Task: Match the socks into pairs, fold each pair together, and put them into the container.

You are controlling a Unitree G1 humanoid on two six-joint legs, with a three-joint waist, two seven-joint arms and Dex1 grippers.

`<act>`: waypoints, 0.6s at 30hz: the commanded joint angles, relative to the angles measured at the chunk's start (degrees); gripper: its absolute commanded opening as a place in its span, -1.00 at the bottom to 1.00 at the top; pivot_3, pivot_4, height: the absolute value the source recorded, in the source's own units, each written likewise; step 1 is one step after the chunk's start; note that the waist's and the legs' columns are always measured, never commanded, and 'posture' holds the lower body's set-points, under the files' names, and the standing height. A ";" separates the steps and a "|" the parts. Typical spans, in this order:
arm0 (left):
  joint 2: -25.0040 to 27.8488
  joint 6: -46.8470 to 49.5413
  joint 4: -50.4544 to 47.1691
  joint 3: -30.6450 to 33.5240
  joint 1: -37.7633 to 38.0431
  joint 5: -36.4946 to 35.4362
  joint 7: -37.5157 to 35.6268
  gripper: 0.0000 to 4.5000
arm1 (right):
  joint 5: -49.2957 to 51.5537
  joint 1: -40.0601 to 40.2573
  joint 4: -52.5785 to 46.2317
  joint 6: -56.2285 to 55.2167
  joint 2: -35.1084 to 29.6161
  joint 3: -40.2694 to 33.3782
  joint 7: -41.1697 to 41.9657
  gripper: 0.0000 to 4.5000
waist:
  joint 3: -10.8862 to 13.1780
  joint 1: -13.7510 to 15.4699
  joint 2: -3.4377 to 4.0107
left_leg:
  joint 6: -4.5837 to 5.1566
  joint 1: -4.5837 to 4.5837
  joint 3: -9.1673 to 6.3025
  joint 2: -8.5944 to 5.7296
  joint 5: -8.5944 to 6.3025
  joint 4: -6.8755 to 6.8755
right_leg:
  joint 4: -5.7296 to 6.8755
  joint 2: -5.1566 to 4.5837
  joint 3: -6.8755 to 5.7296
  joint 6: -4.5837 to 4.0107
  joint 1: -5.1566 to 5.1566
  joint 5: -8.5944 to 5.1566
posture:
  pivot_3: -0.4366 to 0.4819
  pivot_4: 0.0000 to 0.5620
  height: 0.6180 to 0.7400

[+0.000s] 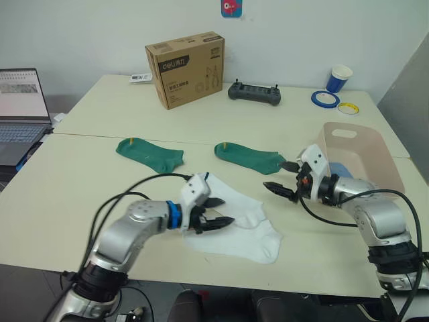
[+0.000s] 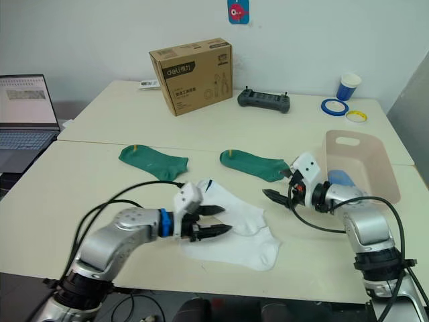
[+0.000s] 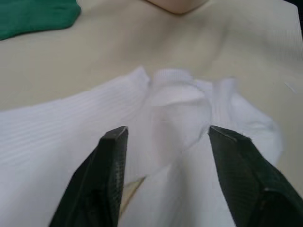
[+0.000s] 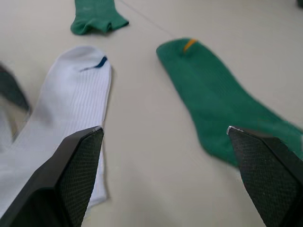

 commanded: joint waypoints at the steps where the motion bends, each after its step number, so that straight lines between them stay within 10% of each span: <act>1: 1.01 -0.06 2.42 4.13 -2.78 -2.94 -1.68 0.76 | 2.44 0.75 -4.78 2.83 -0.38 -1.30 -0.18 1.00 | 0.00 0.02 0.00 | 0.00 -0.01 0.01 -0.01 0.00 0.01 | -0.01 0.00 0.01 0.16 0.00 -0.09 | -0.05 -0.47 1.00; 8: 0.31 -18.57 26.34 4.39 -10.11 9.50 4.99 0.76 | -0.36 3.66 -8.13 7.92 1.02 4.83 -4.40 1.00 | -0.01 0.00 0.02 | 0.01 0.04 -0.02 0.01 0.00 0.03 | 0.02 0.04 0.00 0.16 0.02 -0.08 | -0.05 -0.47 1.00; 18: -3.14 -23.83 35.68 3.58 -13.47 13.63 5.60 0.76 | -1.56 3.87 -11.39 12.66 0.47 8.14 -5.60 1.00 | -0.01 0.21 0.01 | 0.01 -0.15 -0.01 -0.02 0.00 0.02 | 0.00 -0.01 -0.03 -0.02 -0.10 0.02 | -0.05 -0.47 1.00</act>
